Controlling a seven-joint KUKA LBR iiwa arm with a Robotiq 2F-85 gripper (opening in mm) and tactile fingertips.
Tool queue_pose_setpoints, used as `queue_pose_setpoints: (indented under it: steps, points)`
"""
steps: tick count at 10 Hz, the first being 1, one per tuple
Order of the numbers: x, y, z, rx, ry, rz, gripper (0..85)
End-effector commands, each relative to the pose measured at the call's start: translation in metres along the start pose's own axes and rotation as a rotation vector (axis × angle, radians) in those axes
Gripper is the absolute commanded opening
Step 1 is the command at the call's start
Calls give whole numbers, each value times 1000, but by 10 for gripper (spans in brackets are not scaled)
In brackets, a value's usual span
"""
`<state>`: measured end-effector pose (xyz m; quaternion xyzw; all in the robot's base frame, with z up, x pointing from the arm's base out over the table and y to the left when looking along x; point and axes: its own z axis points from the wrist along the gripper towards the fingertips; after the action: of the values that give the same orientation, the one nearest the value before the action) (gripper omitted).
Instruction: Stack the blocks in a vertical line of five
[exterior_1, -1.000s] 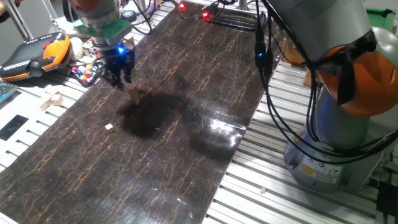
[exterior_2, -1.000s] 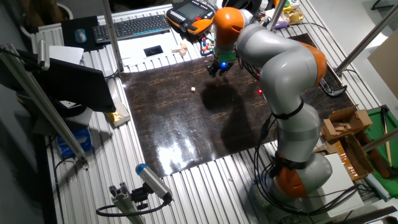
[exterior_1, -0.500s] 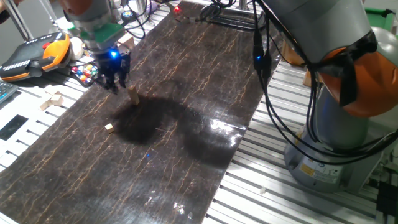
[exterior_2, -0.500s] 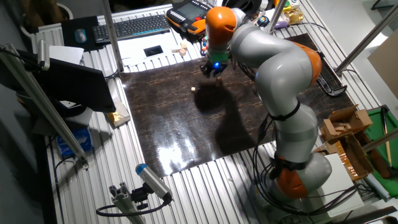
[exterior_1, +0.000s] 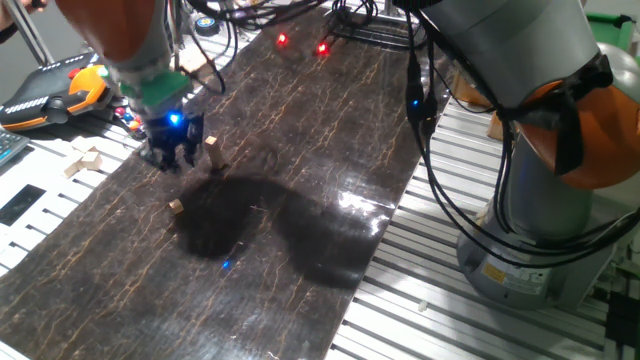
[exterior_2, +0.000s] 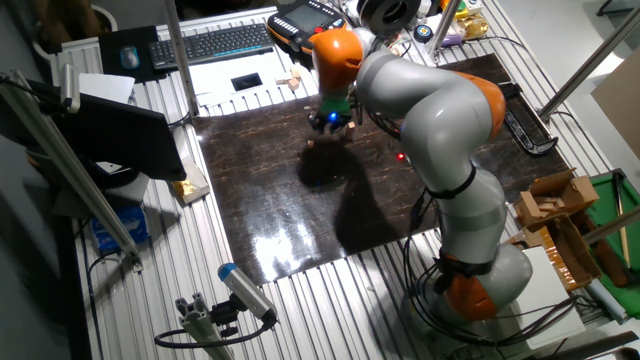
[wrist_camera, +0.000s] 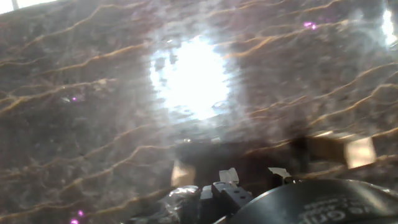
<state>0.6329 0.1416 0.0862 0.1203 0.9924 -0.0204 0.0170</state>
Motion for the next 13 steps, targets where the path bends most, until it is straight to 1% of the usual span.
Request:
queue_pose_setpoints:
  steps: [1,3,4,7,8,9,11,13]
  points:
    - [1,3,4,-10,0,6,337]
    - [-1,10,14,-16,-1,17,343]
    - [-1,14,19,-17,-4,27,347]
    - [2,26,29,-27,0,56,357]
    - [4,28,31,-39,4,72,360]
    - [4,30,32,-43,7,83,360]
    - [4,32,36,-58,14,106,360]
    - [5,35,38,-64,16,120,360]
